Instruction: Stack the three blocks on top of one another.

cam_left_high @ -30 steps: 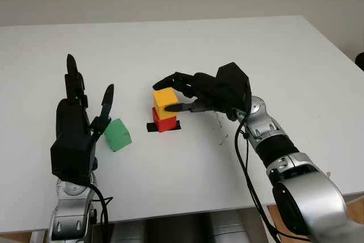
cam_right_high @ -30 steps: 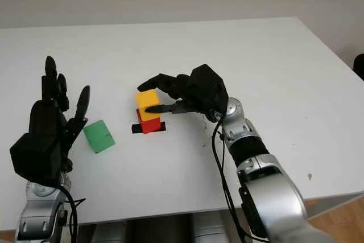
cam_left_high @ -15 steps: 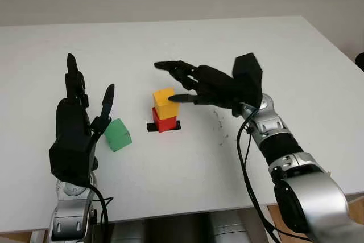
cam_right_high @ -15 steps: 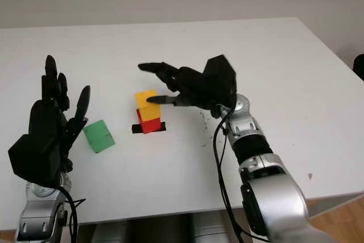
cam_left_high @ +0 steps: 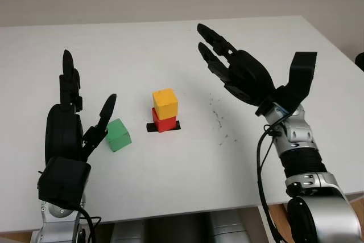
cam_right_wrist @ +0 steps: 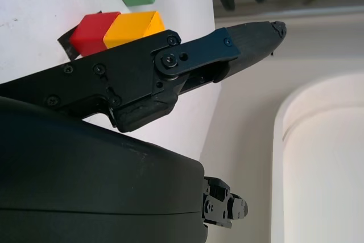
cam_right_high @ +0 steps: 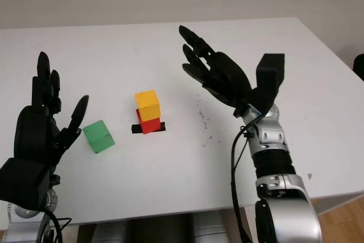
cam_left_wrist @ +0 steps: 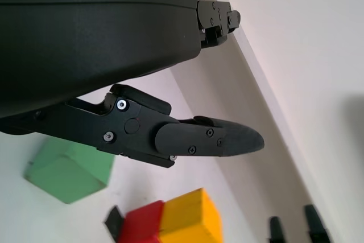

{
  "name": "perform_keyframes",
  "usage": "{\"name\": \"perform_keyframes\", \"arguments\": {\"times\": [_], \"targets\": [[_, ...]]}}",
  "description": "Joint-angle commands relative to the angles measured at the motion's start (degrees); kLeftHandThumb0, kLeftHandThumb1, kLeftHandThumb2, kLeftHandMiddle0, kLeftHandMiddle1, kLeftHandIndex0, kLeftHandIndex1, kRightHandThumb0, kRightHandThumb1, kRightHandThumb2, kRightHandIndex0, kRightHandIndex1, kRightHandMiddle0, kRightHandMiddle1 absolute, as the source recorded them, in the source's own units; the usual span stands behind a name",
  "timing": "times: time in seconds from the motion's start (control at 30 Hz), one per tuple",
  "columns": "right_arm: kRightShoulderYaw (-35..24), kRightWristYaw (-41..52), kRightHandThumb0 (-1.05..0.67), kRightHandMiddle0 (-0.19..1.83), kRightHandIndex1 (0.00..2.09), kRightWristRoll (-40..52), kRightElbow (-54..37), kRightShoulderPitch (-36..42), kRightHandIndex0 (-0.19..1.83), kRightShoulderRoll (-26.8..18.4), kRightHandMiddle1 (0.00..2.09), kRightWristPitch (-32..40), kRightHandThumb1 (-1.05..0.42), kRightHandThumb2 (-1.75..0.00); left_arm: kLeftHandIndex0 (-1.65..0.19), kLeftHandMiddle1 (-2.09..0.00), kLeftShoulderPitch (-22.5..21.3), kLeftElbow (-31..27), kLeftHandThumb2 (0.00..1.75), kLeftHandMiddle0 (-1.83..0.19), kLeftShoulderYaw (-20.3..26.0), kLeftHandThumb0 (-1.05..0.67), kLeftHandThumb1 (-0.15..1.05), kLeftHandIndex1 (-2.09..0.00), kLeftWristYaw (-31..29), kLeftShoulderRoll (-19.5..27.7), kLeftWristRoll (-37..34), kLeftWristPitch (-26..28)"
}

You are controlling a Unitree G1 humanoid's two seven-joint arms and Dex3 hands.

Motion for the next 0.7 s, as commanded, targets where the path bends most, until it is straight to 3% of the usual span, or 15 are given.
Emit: {"name": "perform_keyframes", "arguments": {"times": [0.0,0.37,0.67], "targets": [[-1.46,-0.21,-0.91,-0.10,0.00,1.03,-2.32,1.46,-0.19,-1.81,0.14,0.39,-1.05,-0.16,0.04,-0.05,2.51,-2.85,0.18,0.02,0.64,-0.71,1.05,-0.07,-0.48,0.58,1.63,1.27],[-2.73,-0.93,-0.92,0.05,0.04,0.75,-5.31,6.85,-0.14,-5.40,0.16,-1.51,-1.05,-0.12,0.05,-0.04,10.24,-6.19,0.14,0.07,2.00,-0.74,1.05,-0.05,-0.90,1.88,13.47,7.52],[-2.72,-2.72,-0.91,0.15,0.06,1.52,-7.07,8.30,-0.09,-4.66,0.19,-1.01,-1.05,-0.11,0.06,-0.04,8.72,-6.11,0.08,0.15,0.36,-0.79,1.03,-0.05,-4.65,2.16,20.22,15.80]]}}
